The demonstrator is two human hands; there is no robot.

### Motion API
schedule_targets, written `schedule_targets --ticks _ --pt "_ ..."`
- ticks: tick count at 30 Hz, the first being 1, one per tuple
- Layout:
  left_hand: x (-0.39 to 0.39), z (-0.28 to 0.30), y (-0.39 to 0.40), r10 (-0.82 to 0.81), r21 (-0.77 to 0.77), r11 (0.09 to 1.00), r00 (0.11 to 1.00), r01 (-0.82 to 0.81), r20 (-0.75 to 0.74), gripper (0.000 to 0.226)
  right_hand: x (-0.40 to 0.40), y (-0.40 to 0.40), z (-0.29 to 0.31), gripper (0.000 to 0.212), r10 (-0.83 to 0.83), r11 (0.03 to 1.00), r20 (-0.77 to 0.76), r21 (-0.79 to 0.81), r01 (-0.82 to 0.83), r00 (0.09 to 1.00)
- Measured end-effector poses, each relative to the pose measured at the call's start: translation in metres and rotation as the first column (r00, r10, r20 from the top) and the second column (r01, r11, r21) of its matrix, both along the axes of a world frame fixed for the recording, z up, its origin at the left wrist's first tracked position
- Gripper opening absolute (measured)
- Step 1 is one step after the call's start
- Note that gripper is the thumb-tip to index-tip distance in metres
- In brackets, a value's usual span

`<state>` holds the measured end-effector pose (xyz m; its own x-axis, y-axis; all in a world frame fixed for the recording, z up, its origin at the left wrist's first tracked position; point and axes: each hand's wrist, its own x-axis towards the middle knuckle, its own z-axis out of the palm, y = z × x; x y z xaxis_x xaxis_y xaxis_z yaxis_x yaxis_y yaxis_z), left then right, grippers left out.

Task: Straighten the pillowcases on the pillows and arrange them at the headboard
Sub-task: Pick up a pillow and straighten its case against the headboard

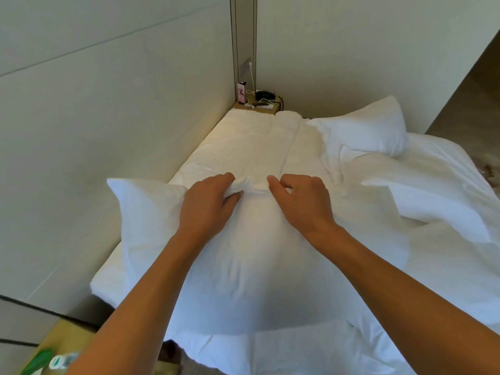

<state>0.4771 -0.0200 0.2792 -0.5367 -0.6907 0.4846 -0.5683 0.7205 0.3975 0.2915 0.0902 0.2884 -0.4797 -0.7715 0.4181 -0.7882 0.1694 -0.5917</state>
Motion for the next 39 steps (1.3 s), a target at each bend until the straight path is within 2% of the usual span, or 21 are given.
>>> schedule_targets --ticks 4,8,11,13,16,19,21,23,27,31,34,39 --pt "-0.009 0.018 0.000 -0.113 0.023 0.993 0.993 0.112 0.026 0.028 -0.001 0.018 0.013 0.059 -0.038 0.999 0.028 -0.001 0.038 0.999" --pt "-0.037 0.018 0.011 -0.247 0.112 0.963 0.969 0.245 0.004 0.023 -0.018 0.047 0.011 0.064 -0.161 0.984 -0.029 0.078 0.163 0.987" --pt "-0.060 -0.003 0.023 -0.296 0.179 0.941 0.955 0.288 0.018 0.025 -0.040 0.073 -0.015 0.070 -0.175 0.949 -0.085 0.252 0.191 0.981" --pt "-0.072 -0.031 0.034 -0.342 0.242 0.919 0.935 0.313 0.092 0.024 -0.059 0.098 -0.051 0.068 -0.131 0.896 -0.085 0.417 0.155 0.988" --pt "-0.083 -0.091 0.061 -0.417 0.398 0.870 0.864 0.290 0.283 0.020 -0.086 0.142 -0.114 0.054 -0.066 0.778 -0.068 0.621 0.093 0.996" --pt "-0.076 -0.134 0.073 -0.371 0.434 0.880 0.851 0.194 0.372 0.028 -0.109 0.186 -0.162 0.033 -0.158 0.683 -0.028 0.719 0.130 0.987" --pt "-0.071 -0.142 0.064 -0.332 0.407 0.897 0.870 0.171 0.365 0.031 -0.117 0.210 -0.180 0.027 -0.210 0.675 0.029 0.728 0.124 0.977" --pt "-0.070 -0.140 0.054 -0.325 0.395 0.902 0.877 0.175 0.354 0.032 -0.119 0.224 -0.189 0.034 -0.188 0.730 0.055 0.676 0.102 0.981" --pt "-0.080 -0.130 0.049 -0.359 0.382 0.899 0.860 0.213 0.364 0.026 -0.119 0.233 -0.192 0.046 -0.115 0.797 -0.003 0.597 0.094 0.993" --pt "-0.096 -0.128 0.061 -0.381 0.352 0.902 0.847 0.252 0.371 0.018 -0.128 0.232 -0.188 0.027 -0.126 0.765 -0.025 0.634 0.113 0.992" --pt "-0.105 -0.127 0.066 -0.343 0.269 0.932 0.833 0.244 0.433 0.018 -0.138 0.236 -0.183 0.023 -0.197 0.763 -0.054 0.618 0.188 0.979" --pt "-0.108 -0.115 0.066 -0.266 0.176 0.963 0.836 0.205 0.480 0.021 -0.147 0.248 -0.173 0.019 -0.300 0.815 -0.143 0.476 0.331 0.943"
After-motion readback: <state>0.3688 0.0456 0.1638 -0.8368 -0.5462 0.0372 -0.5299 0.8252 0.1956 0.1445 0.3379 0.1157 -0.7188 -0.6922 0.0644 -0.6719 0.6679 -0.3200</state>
